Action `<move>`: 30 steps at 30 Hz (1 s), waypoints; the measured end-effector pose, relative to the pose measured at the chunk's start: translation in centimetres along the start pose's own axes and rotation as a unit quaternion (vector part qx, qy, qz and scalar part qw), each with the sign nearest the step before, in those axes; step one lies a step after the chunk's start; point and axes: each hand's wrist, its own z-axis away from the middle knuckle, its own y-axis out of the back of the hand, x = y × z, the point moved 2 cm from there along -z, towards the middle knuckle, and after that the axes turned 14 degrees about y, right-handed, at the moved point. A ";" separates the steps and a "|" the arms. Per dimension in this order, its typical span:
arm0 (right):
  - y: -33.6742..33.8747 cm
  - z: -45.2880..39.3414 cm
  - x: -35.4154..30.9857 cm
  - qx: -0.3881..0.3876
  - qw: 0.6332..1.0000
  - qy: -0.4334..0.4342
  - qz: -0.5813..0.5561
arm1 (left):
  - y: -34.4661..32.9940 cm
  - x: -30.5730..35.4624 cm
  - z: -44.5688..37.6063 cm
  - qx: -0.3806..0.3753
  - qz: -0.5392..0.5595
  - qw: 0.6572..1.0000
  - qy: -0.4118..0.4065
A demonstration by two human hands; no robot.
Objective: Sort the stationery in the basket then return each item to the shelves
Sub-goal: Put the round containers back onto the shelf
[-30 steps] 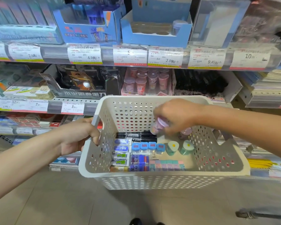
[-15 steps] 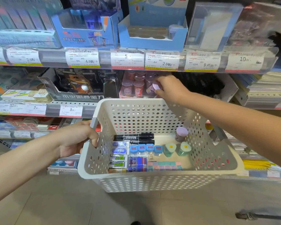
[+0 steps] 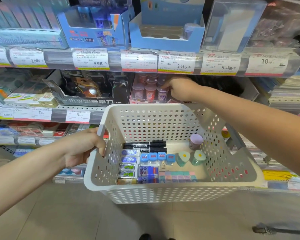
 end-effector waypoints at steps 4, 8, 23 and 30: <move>0.8 2.7 -1.0 0.159 0.985 0.065 0.011 | 0.0 0.0 -0.1 0.004 0.000 1.000 -0.004; -0.7 8.0 -4.2 0.069 0.962 0.250 0.079 | -0.2 0.1 -0.2 0.001 -0.008 1.000 -0.003; -7.3 10.4 -2.3 -0.422 0.807 0.200 0.363 | -0.9 0.9 -0.1 0.020 -0.042 0.999 -0.009; -5.9 10.7 -1.4 -0.367 0.850 0.210 0.315 | -1.2 1.0 -0.2 0.020 -0.045 0.999 -0.013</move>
